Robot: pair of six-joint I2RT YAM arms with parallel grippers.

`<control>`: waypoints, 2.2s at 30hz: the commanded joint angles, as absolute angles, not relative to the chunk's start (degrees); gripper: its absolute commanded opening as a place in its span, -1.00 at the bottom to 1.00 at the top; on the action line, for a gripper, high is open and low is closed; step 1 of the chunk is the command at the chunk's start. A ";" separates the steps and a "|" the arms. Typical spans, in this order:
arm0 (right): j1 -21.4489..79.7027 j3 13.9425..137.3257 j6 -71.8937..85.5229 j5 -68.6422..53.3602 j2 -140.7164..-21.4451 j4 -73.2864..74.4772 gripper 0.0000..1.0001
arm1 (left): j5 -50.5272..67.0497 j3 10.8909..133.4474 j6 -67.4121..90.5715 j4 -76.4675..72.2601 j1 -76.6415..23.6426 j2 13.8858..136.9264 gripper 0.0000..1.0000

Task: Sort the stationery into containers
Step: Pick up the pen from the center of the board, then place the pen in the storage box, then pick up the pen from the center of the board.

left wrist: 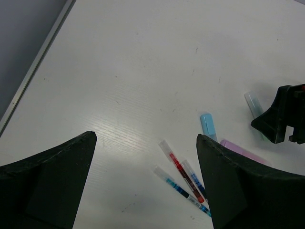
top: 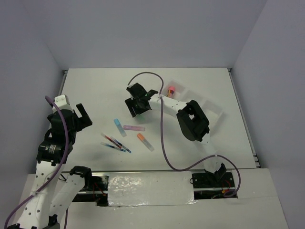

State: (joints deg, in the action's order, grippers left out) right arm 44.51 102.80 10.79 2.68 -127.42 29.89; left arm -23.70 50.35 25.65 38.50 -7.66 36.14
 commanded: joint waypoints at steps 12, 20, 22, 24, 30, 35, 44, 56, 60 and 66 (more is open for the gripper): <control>42.38 88.65 14.31 4.04 -115.96 20.41 -0.64 | -22.41 50.36 24.70 35.77 -7.29 36.47 0.99; 31.16 61.31 21.69 12.40 -77.76 20.83 -0.58 | -21.71 50.19 24.61 35.51 -7.29 35.95 0.99; 27.53 57.67 21.80 12.99 -73.15 24.06 -0.56 | -21.45 50.19 24.52 35.33 -7.38 35.86 0.99; 21.03 54.42 22.06 16.42 -70.15 28.02 -0.54 | -21.09 50.10 24.43 35.33 -7.38 36.21 0.99; 6.00 49.40 21.45 18.10 -64.78 28.92 -0.42 | -20.39 50.18 24.35 35.33 -7.47 37.00 0.99; 2.81 50.00 19.52 15.82 -70.74 25.75 -0.25 | -21.09 50.18 24.52 35.51 -8.44 37.00 0.99; 17.63 52.65 13.28 14.41 -67.69 22.68 0.96 | -21.88 50.10 24.70 35.68 -8.88 37.26 0.99; 56.24 57.12 18.02 11.25 -92.44 13.97 0.43 | -21.27 50.63 24.70 36.21 -8.53 42.36 0.99; 56.87 60.55 17.49 13.09 -98.78 13.45 0.32 | -20.83 50.63 24.61 36.21 -8.53 43.68 0.99; 59.93 62.05 17.75 15.73 -104.85 15.20 -0.46 | -20.13 50.71 24.61 36.12 -8.53 44.91 0.99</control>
State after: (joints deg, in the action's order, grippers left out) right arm 57.65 60.55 17.08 12.99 -103.20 15.70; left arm -20.86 50.24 25.52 37.91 -8.56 44.38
